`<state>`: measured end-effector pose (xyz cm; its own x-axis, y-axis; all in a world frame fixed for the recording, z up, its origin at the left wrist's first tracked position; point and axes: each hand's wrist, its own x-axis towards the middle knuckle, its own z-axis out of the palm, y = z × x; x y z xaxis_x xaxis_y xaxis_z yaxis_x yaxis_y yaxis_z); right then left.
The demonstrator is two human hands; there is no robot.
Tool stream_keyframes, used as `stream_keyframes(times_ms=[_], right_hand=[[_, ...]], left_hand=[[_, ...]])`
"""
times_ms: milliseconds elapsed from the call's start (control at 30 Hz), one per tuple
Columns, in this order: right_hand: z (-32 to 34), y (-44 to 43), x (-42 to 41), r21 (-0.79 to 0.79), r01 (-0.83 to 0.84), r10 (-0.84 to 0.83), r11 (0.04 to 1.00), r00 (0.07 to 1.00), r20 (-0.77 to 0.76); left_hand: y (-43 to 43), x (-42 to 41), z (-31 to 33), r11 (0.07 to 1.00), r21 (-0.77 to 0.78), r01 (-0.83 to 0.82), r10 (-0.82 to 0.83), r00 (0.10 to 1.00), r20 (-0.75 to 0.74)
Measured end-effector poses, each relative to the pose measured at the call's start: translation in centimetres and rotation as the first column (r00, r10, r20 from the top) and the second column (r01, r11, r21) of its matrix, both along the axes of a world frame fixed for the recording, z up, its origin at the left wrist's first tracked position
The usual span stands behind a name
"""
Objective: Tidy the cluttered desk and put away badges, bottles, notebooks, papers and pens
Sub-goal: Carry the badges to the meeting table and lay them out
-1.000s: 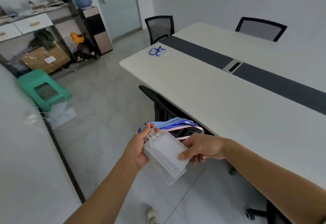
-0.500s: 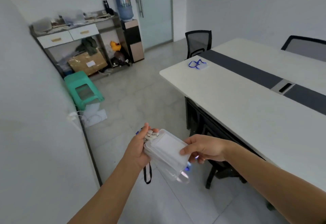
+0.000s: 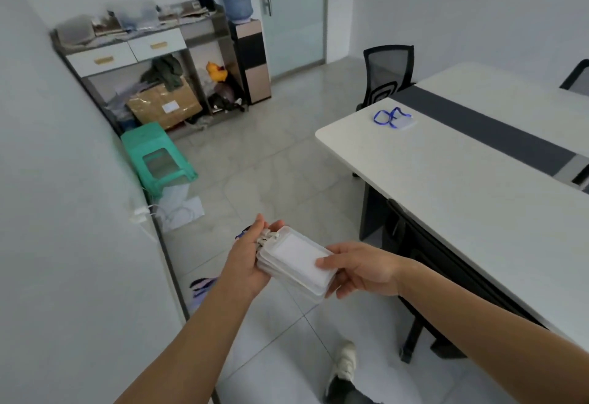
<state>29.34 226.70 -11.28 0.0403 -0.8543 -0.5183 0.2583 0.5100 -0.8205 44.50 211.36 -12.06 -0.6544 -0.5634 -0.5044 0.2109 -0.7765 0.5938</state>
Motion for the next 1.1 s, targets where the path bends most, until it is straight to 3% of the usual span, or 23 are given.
stream_keyframes(times_ms=[100,500,700,800,967,1100], right_hand=[[-0.9,-4.0,-2.8,0.002,0.010,-0.010,1.000,1.000,-0.017],[-0.8,-22.2,-16.8,0.013,0.065,-0.065,0.998,0.997,-0.043],[-2.1,-29.0,-22.4,0.050,0.095,-0.095,0.994,0.995,-0.017],[-2.6,-32.0,-25.7,0.081,0.218,-0.218,0.973,0.976,-0.009],[-3.1,-35.5,-32.8,0.148,0.464,-0.447,0.874,0.884,-0.133],[-3.6,-35.1,-38.7,0.175,0.730,-0.693,0.660,0.682,-0.234]], left_hand=[[-4.1,-2.5,-0.7,0.999,-0.010,0.048,-0.047,0.999,0.023],[-21.7,-16.5,-0.1,0.987,0.050,-0.153,0.148,0.984,0.097],[-29.3,-22.8,-1.9,0.992,0.088,-0.089,0.077,0.988,0.132],[-33.2,-27.0,-2.3,0.995,0.097,-0.030,0.017,0.991,0.132],[-39.9,-34.9,-2.2,0.988,0.086,0.127,-0.138,0.981,0.134],[-42.4,-41.6,-1.8,0.954,0.079,0.290,-0.299,0.942,0.154]])
